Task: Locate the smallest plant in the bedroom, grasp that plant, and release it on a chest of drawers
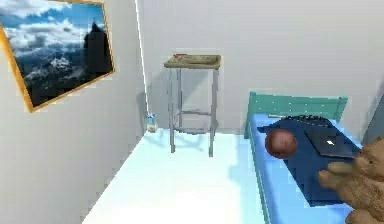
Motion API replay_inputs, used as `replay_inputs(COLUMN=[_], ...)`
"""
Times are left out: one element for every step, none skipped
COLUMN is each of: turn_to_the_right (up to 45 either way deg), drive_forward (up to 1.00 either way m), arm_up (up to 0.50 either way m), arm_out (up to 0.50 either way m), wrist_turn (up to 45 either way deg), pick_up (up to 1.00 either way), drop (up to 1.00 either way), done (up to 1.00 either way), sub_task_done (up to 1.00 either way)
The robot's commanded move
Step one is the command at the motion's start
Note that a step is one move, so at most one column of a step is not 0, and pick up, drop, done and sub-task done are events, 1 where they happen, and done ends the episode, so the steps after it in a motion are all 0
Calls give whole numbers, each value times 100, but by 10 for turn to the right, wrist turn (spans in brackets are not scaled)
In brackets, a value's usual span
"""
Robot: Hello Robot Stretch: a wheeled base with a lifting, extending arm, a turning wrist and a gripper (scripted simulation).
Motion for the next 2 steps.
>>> replay_inputs(turn_to_the_right=[0, 90], drive_forward=[100, 0], arm_up=[0, 0], arm_out=[0, 0], wrist_turn=[0, 0], pick_up=[0, 0], drop=[0, 0], done=[0, 0], sub_task_done=[0, 0])
